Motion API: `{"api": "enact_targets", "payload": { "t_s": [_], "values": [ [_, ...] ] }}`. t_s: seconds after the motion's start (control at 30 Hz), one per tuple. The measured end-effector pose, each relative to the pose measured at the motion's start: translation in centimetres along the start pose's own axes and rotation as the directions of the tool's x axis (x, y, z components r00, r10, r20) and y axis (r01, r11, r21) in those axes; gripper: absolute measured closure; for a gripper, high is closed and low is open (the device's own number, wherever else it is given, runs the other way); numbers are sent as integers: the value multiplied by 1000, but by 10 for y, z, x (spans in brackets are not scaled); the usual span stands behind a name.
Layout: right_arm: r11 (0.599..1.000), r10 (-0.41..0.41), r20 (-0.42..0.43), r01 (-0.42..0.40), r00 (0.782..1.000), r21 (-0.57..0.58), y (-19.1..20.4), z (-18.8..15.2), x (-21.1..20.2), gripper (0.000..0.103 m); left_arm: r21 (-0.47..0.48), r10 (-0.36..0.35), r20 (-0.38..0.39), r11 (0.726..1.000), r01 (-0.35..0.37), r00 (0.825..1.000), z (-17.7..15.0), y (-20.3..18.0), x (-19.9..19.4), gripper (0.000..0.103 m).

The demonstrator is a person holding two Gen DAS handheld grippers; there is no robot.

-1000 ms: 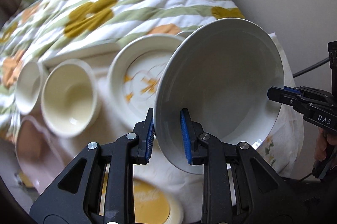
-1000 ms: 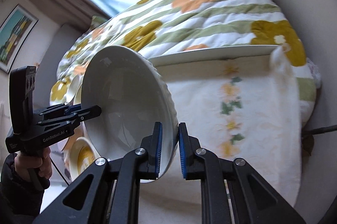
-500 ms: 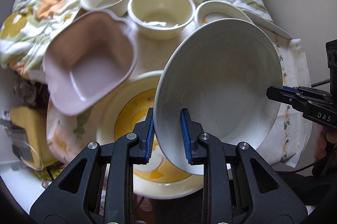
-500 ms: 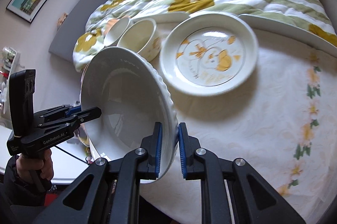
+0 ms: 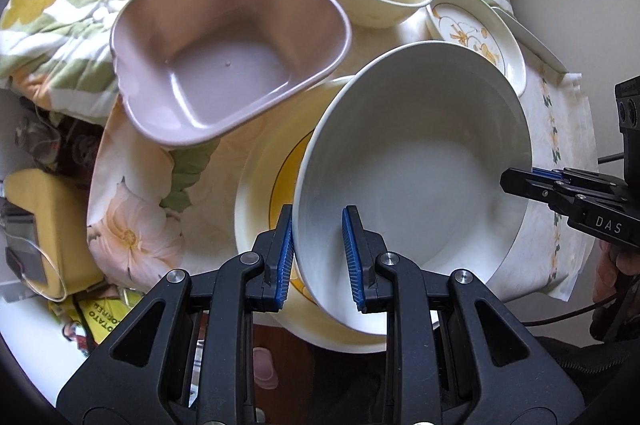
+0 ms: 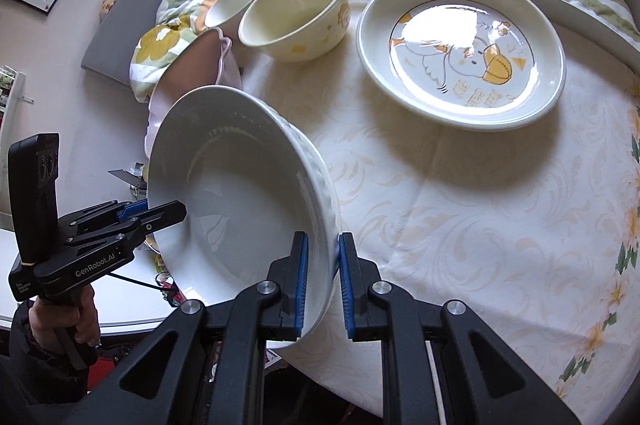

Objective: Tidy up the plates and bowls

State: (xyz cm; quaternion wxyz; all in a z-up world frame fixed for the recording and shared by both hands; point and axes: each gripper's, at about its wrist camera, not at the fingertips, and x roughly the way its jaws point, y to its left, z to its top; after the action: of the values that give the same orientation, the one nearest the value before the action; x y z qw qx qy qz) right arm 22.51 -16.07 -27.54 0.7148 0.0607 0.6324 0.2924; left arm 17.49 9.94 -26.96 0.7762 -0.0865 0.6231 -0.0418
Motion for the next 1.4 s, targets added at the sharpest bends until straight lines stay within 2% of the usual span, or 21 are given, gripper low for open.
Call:
{"api": "enact_targets", "payload": {
  "t_s": [0.4,0.77,1.0,1.27,1.33,1.4],
  "values": [
    [995,-84,-8,84,996,-46,16,2,14,89,0,-1,-32,1000,1,999,-2,10,24,82],
    [988,-123,-6,122,992,-92,22,-4,17,89,88,142,-3,986,-142,990,-4,-11,29,82],
    [981,-154,-4,152,988,-116,24,-4,18,89,158,254,47,953,-259,966,-8,-34,29,82],
    [969,-187,14,187,982,-159,28,-4,20,89,266,393,139,869,-417,909,-21,-57,31,82],
    [967,-196,12,195,981,-162,28,-4,21,89,274,410,156,856,-438,898,-24,-60,30,82],
    [965,-198,22,198,980,-172,29,-4,21,89,268,414,159,856,-443,896,-25,-59,27,82]
  ]
}}
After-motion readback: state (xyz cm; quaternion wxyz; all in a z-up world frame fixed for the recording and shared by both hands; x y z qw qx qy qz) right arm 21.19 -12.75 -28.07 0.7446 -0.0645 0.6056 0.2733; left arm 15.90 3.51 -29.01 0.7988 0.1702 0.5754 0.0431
